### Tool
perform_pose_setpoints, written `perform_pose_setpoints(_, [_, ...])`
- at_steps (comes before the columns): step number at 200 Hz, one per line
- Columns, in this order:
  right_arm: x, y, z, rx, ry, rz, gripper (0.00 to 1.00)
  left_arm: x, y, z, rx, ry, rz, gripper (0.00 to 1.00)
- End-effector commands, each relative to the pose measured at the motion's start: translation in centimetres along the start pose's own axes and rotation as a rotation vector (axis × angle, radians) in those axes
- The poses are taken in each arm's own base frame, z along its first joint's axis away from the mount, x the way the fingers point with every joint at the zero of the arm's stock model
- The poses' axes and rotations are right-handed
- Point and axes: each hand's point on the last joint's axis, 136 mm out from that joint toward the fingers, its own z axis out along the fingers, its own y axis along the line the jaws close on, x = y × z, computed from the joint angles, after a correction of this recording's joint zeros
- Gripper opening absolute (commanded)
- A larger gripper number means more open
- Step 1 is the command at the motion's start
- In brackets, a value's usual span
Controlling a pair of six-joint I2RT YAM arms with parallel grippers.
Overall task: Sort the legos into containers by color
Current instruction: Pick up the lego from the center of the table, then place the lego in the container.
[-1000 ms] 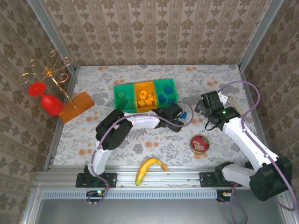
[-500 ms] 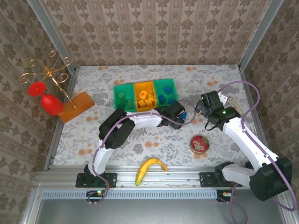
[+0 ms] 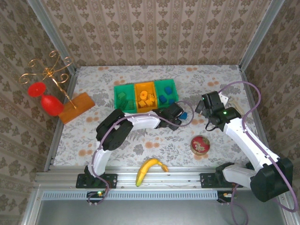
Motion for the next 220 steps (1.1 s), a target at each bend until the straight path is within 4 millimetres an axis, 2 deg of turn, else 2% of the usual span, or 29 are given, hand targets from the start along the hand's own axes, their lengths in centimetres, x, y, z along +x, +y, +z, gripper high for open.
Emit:
perform_pose_setpoints(1, [0.1, 0.1, 0.2, -0.007, 0.007, 0.015, 1.0, 1.0, 0.5, -1.3, -0.019, 0.03, -0.005, 0.28])
perform_pose_setpoints(66, [0.6, 0.5, 0.6, -0.027, 0.031, 0.002, 1.0, -0.8, 1.0, -4.6, -0.041, -0.044, -0.008, 0.18])
perform_pose_setpoints(87, [1.2, 0.8, 1.0, -0.035, 0.053, -0.007, 1.0, -1.5, 1.4, -6.4, -0.059, -0.082, -0.018, 0.18])
perform_pose_setpoints(117, [2.2, 1.5, 1.9, -0.055, 0.099, -0.019, 1.0, -2.2, 3.2, -9.7, -0.126, -0.139, -0.043, 0.18])
perform_pose_setpoints(143, [3.0, 2.5, 2.7, -0.081, 0.131, -0.035, 1.0, -2.3, 6.1, -12.8, -0.2, -0.187, -0.095, 0.18])
perform_pose_setpoints(168, [3.6, 3.4, 3.3, -0.093, 0.147, -0.06, 1.0, -1.8, 9.9, -15.3, -0.277, -0.218, -0.162, 0.18])
perform_pose_setpoints(220, [4.6, 5.6, 4.1, -0.104, 0.168, -0.129, 1.0, 0.6, 18.7, -17.3, -0.409, -0.213, -0.324, 0.19])
